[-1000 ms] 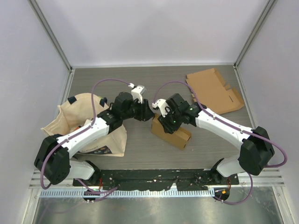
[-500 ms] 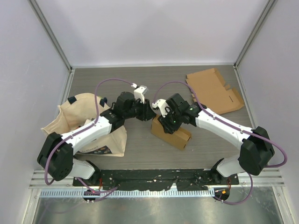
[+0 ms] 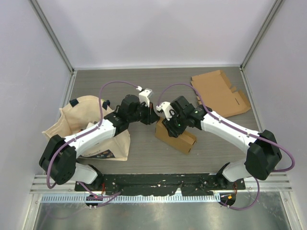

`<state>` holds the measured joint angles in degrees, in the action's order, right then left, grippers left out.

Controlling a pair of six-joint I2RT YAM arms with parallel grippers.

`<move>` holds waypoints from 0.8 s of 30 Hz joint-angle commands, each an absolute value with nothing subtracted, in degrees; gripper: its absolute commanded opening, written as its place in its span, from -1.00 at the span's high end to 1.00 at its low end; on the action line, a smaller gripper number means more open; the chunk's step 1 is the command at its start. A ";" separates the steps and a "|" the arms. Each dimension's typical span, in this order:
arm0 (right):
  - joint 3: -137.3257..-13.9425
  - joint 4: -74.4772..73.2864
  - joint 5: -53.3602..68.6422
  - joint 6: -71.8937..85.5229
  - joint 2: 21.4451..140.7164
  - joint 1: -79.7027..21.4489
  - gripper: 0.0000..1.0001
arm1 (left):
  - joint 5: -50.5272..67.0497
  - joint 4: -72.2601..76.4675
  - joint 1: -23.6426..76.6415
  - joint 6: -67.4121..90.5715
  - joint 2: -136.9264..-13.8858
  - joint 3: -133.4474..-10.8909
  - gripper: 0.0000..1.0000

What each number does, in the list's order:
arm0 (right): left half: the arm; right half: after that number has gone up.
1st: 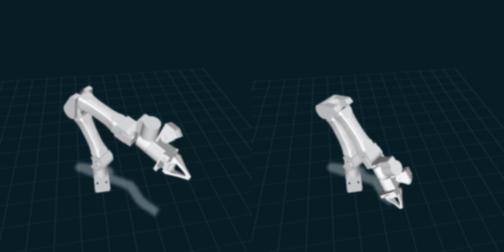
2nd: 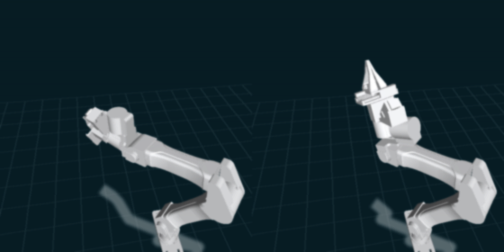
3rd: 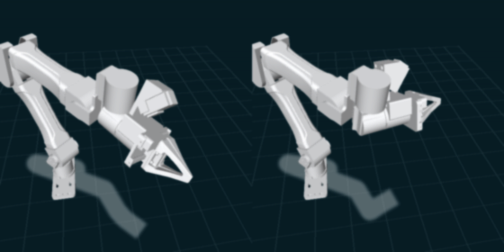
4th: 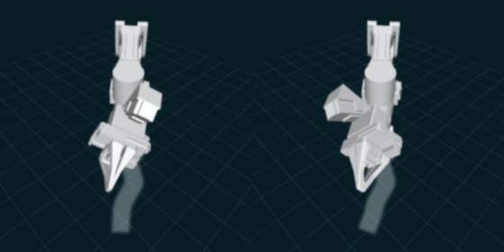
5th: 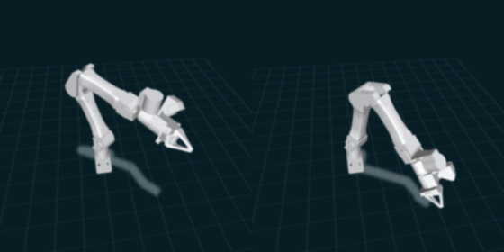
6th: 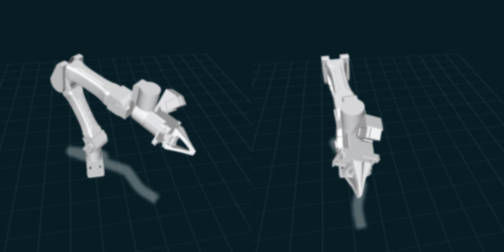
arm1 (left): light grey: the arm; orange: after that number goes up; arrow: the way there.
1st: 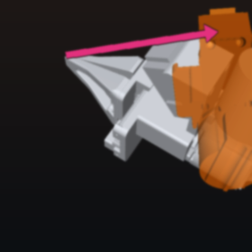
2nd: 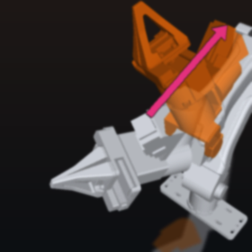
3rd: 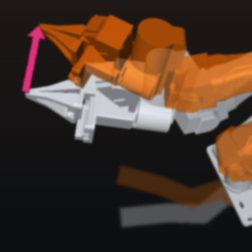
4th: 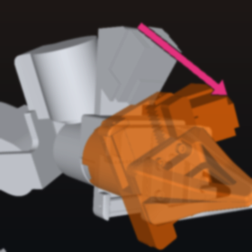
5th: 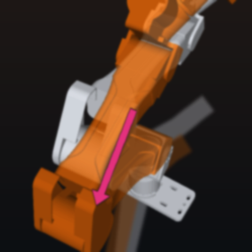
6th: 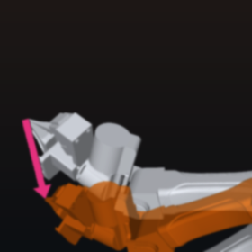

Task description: Fold the paper box

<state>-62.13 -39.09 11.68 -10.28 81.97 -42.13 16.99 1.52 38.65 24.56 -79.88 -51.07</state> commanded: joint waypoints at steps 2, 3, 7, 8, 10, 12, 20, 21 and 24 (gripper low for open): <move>-62.14 -39.55 8.53 -8.97 80.25 -41.92 0.30 | 17.40 1.85 40.16 25.48 -78.14 -52.12 1.00; -62.05 -38.85 8.87 -8.70 80.07 -42.01 0.31 | 16.97 1.85 40.60 25.66 -77.96 -51.86 1.00; -61.35 -37.27 9.23 -8.18 79.72 -41.92 0.30 | 14.77 2.02 41.31 25.49 -77.70 -50.19 1.00; -61.43 -37.18 8.79 -8.09 79.80 -42.01 0.30 | 14.07 2.02 41.48 25.49 -77.61 -49.66 1.00; -61.96 -36.92 8.09 -7.91 79.89 -42.01 0.30 | 11.00 2.37 42.80 24.79 -76.73 -48.78 1.00; -62.14 -35.95 8.00 -7.91 79.72 -42.01 0.30 | 8.37 3.25 43.50 24.17 -76.12 -47.20 1.00; -63.54 -33.84 8.87 -10.37 81.56 -41.14 0.27 | 2.38 9.91 44.38 25.40 -73.92 -40.27 1.00; -63.46 -33.58 8.88 -10.28 81.82 -40.96 0.25 | 2.11 10.37 44.38 25.66 -73.83 -39.73 1.00; -63.37 -33.14 8.79 -8.89 82.27 -40.96 0.17 | 0.44 10.99 45.61 26.10 -73.65 -38.94 1.00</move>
<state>-61.52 -37.58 10.76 -10.17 81.69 -42.13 3.66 11.22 44.07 25.47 -74.30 -41.80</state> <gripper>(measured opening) 0.406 0.011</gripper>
